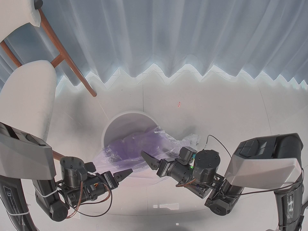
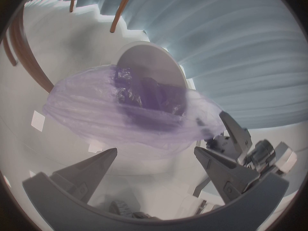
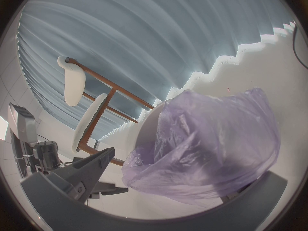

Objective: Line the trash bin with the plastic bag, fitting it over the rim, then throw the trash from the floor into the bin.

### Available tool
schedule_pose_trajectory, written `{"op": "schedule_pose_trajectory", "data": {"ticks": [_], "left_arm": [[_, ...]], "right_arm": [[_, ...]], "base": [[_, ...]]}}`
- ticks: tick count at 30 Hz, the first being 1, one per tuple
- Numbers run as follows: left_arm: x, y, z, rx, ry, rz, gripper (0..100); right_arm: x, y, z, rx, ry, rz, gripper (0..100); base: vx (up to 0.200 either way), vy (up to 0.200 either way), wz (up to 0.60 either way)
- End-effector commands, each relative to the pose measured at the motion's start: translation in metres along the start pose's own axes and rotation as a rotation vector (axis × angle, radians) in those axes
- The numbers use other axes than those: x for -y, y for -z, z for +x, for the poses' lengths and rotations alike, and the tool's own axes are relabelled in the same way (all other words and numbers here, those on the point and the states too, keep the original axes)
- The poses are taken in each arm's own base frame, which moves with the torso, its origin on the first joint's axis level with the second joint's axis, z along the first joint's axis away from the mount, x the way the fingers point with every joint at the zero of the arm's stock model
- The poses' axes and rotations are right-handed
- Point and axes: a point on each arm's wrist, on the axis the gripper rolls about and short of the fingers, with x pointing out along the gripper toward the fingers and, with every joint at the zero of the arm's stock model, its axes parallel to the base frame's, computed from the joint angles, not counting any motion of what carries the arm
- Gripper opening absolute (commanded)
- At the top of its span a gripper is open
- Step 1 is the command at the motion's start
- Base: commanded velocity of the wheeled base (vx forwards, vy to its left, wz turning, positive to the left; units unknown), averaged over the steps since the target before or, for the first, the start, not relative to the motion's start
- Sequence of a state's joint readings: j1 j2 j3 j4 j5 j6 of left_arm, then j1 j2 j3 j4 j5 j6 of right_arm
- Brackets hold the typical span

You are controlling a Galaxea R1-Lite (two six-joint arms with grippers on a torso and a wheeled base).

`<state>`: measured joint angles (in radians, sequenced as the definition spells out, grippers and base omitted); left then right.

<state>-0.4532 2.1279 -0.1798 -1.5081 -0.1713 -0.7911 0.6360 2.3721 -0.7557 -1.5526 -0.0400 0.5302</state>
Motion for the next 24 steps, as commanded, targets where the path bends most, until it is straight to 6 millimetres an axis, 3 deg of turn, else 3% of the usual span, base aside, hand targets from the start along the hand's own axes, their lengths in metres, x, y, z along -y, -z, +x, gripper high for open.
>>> {"op": "schedule_pose_trajectory", "data": {"ticks": [1, 12, 24], "left_arm": [[-0.006, -0.012, 0.015, 0.036, 0.011, -0.077, 100], [0.008, -0.022, 0.014, 0.052, 0.097, -0.156, 100], [0.018, -0.005, 0.022, 0.024, 0.091, -0.119, 100]], "right_arm": [[0.0, 0.0, 0.001, 0.012, -0.006, -0.002, 100], [-0.002, -0.004, 0.002, 0.024, -0.013, -0.006, 100], [-0.002, -0.004, 0.002, 0.026, -0.014, -0.017, 100]], "base": [[0.0, 0.0, 0.0], [0.0, 0.0, 0.0], [0.0, 0.0, 0.0]]}}
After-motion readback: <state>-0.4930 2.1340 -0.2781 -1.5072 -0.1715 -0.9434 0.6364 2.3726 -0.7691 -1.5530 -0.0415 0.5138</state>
